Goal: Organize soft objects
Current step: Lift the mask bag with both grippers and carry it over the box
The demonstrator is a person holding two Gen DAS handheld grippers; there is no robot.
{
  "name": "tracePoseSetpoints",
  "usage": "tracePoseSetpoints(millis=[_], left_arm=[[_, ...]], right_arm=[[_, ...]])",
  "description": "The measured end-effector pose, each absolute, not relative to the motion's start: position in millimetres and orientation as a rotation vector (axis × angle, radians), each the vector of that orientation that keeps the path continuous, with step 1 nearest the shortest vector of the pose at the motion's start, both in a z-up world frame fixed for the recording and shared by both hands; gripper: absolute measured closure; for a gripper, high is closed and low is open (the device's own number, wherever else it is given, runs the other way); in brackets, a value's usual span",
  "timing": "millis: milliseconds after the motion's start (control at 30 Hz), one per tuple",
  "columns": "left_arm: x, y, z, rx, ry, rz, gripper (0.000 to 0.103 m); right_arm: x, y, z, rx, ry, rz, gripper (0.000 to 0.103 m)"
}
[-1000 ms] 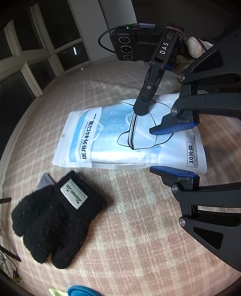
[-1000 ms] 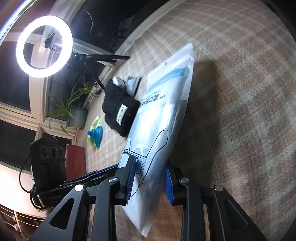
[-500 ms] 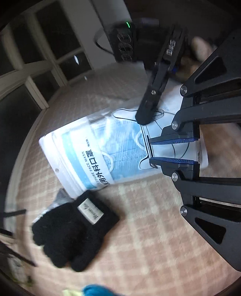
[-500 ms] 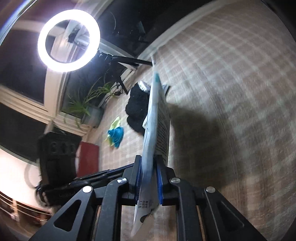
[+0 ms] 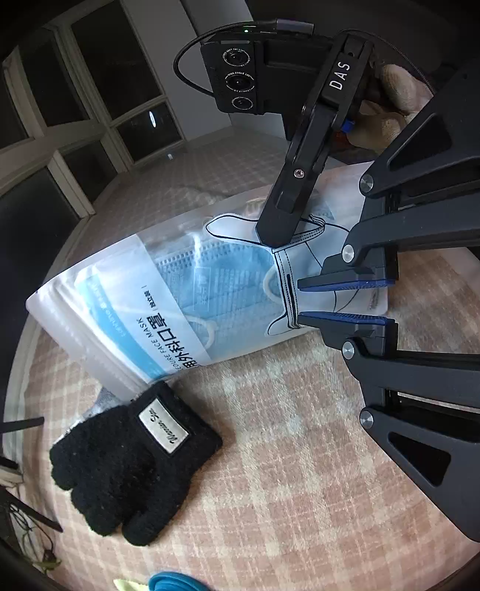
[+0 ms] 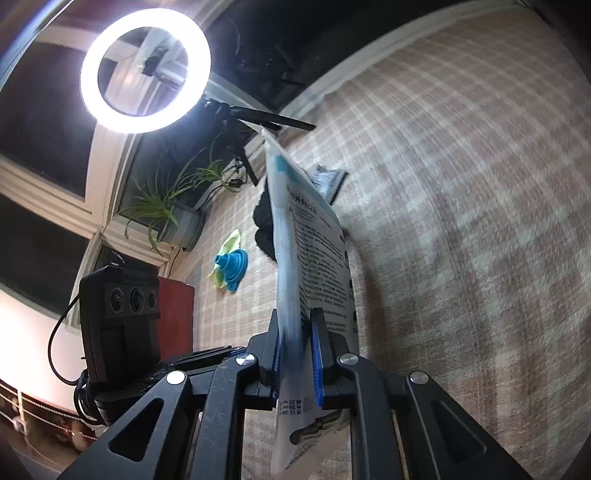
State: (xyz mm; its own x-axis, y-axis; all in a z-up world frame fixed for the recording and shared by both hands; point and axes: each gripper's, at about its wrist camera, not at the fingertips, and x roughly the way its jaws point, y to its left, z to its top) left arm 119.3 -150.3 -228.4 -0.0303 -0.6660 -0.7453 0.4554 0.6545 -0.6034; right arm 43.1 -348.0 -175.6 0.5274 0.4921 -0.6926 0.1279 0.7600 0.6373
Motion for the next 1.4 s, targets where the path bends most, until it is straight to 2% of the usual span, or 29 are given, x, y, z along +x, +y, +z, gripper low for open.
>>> tracePoseSetpoints(millis=[267, 500, 1100, 1400], left_arm=[[121, -126, -208, -0.23, 1.268, -0.914, 0.096], [122, -74, -184, -0.283, 1.187, -0.868, 0.096], [87, 122, -111, -0.419, 0.936, -0.526, 0.101], [61, 213, -104, -0.467, 0.877, -0.356, 0.101]], right_arm=[[45, -335, -151, 0.66, 0.998, 0.268, 0.091], [59, -295, -125, 0.589, 0.99, 0.342, 0.091], [95, -83, -74, 0.391, 0.988, 0.728, 0.091], [102, 28, -73, 0.349, 1.021, 0.886, 0.091]])
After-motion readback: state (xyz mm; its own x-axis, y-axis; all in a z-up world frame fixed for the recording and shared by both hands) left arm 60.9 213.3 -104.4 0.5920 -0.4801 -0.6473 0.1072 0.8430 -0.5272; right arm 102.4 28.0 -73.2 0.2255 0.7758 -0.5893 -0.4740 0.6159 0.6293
